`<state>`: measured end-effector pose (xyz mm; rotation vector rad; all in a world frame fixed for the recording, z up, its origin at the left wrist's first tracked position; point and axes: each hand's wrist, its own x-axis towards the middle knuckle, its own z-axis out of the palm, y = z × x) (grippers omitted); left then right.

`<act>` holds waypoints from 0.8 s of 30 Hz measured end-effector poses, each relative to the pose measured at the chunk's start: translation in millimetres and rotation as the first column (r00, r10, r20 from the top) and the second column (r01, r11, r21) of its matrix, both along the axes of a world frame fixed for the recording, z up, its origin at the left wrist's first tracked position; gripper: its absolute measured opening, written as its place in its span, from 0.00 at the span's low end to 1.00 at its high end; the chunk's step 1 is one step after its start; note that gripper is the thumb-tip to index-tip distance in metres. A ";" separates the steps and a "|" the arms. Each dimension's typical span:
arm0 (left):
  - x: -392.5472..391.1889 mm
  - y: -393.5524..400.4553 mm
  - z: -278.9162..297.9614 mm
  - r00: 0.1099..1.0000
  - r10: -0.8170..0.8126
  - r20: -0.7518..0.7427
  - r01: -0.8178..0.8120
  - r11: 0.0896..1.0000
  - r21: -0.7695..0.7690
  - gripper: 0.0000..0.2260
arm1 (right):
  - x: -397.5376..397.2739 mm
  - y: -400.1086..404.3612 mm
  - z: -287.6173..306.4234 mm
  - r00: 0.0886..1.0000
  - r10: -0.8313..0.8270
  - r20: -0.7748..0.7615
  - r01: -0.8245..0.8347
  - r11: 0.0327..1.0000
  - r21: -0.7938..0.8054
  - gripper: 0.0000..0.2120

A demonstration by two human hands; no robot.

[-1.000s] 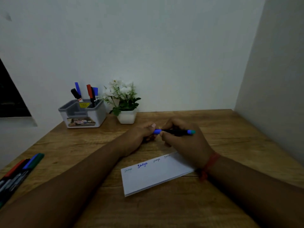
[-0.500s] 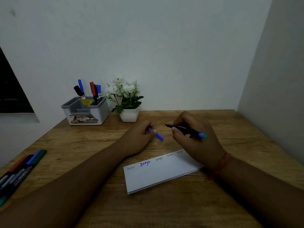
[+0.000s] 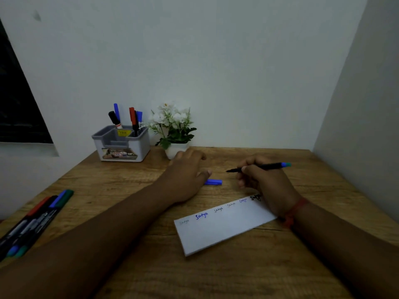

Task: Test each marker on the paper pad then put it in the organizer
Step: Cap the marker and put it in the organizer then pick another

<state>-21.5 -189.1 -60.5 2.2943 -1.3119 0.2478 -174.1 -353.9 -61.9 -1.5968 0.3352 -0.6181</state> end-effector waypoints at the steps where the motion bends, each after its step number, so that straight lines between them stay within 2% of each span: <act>1: -2.1 2.2 -0.4 1.000 0.016 0.021 -0.017 1.000 0.026 0.20 | 1.1 -3.2 -0.1 0.999 0.034 -0.001 -0.034 0.999 0.004 0.07; 5: -9.1 22.5 -13.6 0.990 0.039 0.137 -0.064 0.980 0.189 0.28 | 5.6 -10.7 0.2 0.991 0.136 0.018 -0.135 0.990 -0.030 0.11; 8: -15.3 35.4 -23.4 0.994 0.047 0.103 -0.066 0.979 0.195 0.31 | 2.5 -6.4 8.5 0.986 0.136 0.095 -0.128 0.988 -0.083 0.13; 12: -24.5 39.9 -23.3 0.998 0.045 0.052 -0.052 0.986 0.155 0.31 | -11.3 26.5 39.2 0.959 0.163 0.232 -0.147 0.985 -0.087 0.09; 14: -27.4 39.4 -22.0 0.998 0.029 0.051 -0.037 0.987 0.156 0.32 | -26.8 55.3 44.9 0.963 0.208 0.169 -0.191 0.975 -0.109 0.10; 17: -29.7 38.2 -22.0 0.997 -0.004 0.074 -0.013 0.974 0.227 0.36 | -50.9 100.9 37.5 0.969 0.226 -0.099 -0.245 0.929 -0.278 0.04; 19: -30.2 38.2 -24.0 0.994 -0.016 0.109 -0.010 0.972 0.237 0.41 | -54.8 117.0 28.6 0.958 0.180 -0.221 -0.251 0.900 -0.357 0.07; 24: -30.6 37.1 -29.0 0.984 -0.023 0.178 -0.018 0.974 0.226 0.41 | -48.8 124.1 13.2 0.959 0.132 -0.252 -0.237 0.860 -0.452 0.08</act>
